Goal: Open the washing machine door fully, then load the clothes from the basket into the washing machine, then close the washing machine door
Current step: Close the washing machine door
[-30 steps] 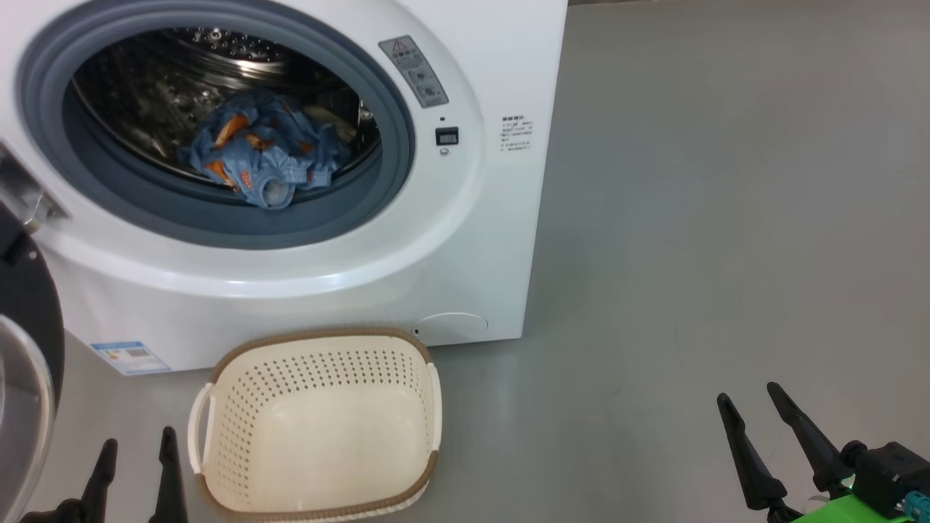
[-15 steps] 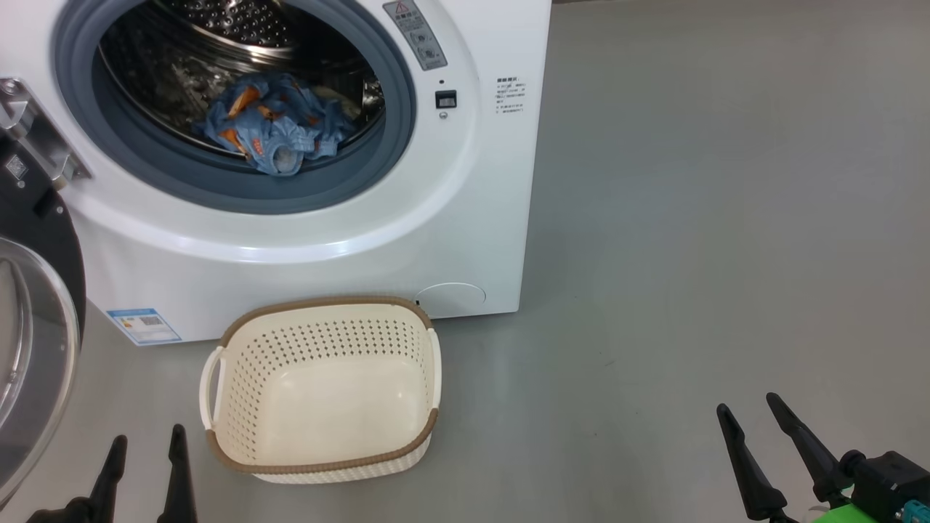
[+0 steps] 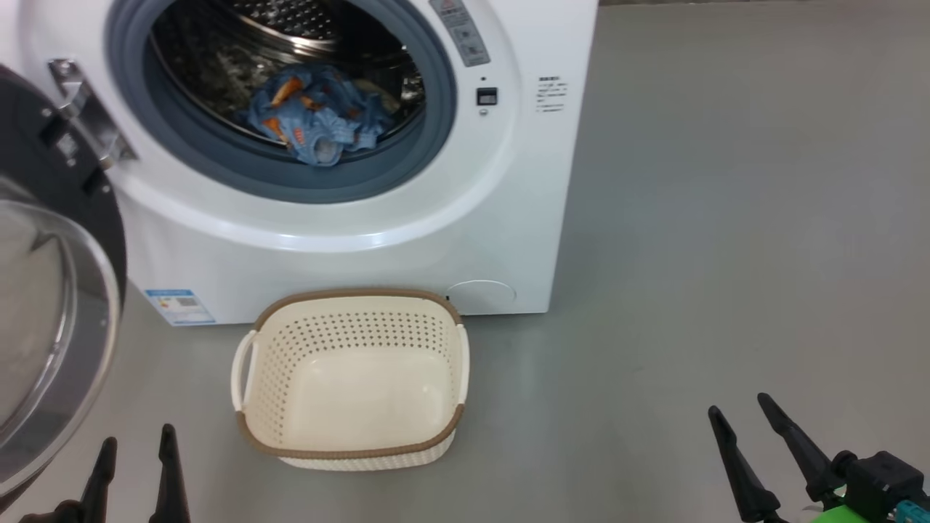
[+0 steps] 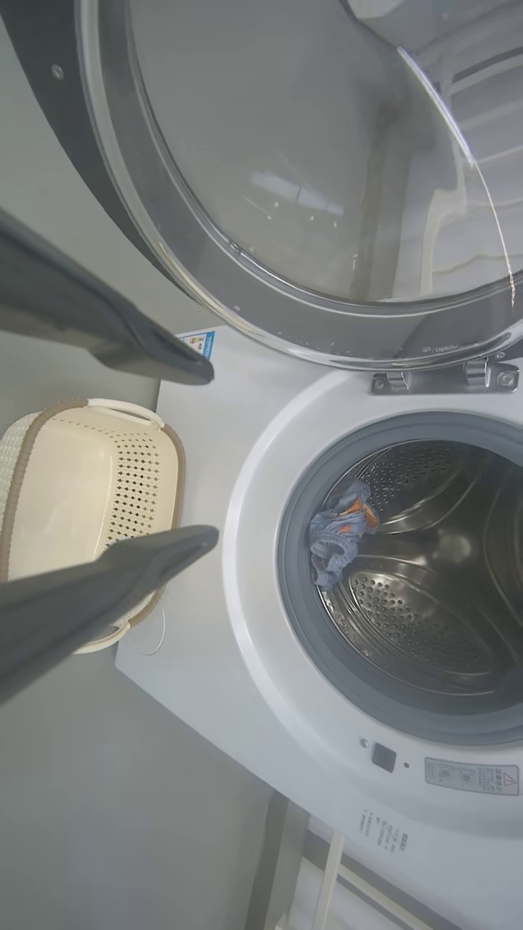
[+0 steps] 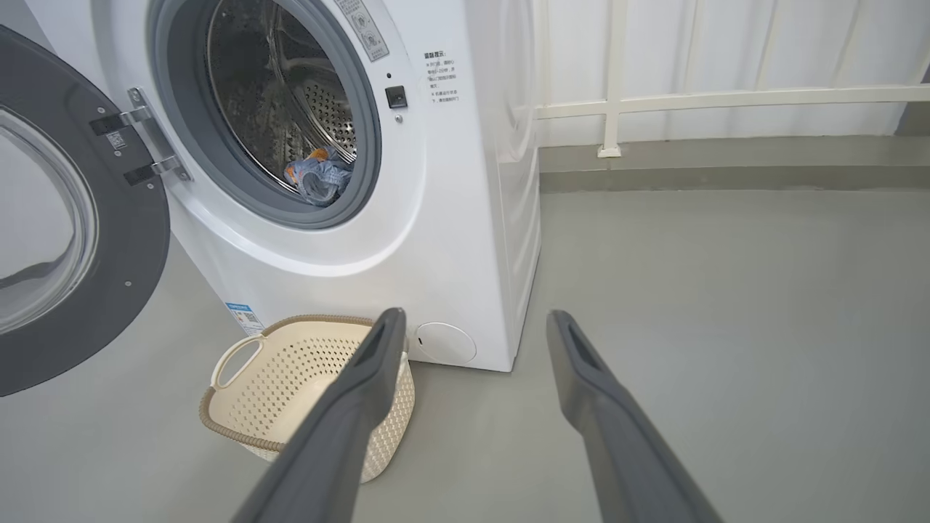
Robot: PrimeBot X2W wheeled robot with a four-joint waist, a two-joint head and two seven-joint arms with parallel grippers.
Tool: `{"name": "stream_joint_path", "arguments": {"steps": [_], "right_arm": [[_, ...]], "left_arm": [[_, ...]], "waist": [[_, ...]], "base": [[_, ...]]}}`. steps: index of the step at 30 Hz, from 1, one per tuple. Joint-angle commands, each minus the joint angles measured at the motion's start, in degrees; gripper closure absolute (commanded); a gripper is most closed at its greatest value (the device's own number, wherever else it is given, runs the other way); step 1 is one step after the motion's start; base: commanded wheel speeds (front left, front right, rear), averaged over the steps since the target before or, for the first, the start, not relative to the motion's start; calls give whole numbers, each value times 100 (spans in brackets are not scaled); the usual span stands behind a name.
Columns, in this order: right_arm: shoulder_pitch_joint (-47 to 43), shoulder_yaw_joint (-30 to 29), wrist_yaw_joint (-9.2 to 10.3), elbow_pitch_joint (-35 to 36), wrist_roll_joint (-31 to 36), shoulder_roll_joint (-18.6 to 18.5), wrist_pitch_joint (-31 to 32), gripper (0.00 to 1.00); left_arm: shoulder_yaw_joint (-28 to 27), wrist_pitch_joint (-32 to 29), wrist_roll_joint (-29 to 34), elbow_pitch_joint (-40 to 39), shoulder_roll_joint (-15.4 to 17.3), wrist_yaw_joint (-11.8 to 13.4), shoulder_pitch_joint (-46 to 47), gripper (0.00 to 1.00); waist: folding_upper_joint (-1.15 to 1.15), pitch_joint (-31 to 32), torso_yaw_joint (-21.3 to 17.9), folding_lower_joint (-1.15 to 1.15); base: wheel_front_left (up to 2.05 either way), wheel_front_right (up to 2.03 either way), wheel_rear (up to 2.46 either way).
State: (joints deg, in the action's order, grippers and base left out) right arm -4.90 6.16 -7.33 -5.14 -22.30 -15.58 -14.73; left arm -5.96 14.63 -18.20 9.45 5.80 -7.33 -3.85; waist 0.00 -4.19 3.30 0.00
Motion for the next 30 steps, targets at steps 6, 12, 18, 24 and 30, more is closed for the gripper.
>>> {"name": "stream_joint_path", "arguments": {"steps": [6,12,18,24,30], "right_arm": [[202,383,-16,130,-112,-195,-27,0],[421,678,-16,52,-140,-294,-27,0],[662,958,-16,-72,-188,-426,-27,0],[890,1174,-16,-148,-228,-529,-27,0],[1002,1275,-16,-192,-267,-583,-27,0]], "left_arm": [[-426,37,96,-146,-96,-14,82,0],[-632,37,100,-60,-224,-13,29,0],[-636,37,64,-47,-272,-14,17,0],[-580,37,-47,-22,-288,-13,-12,0],[-447,37,-202,-27,-290,40,-47,0]], "waist": [[0,-72,621,0],[0,-15,1284,0],[0,-1,1804,0],[0,-17,2237,0],[0,-32,2527,0]], "base": [[0,0,0],[0,0,0],[0,0,0],[0,0,0],[0,0,0]]}}
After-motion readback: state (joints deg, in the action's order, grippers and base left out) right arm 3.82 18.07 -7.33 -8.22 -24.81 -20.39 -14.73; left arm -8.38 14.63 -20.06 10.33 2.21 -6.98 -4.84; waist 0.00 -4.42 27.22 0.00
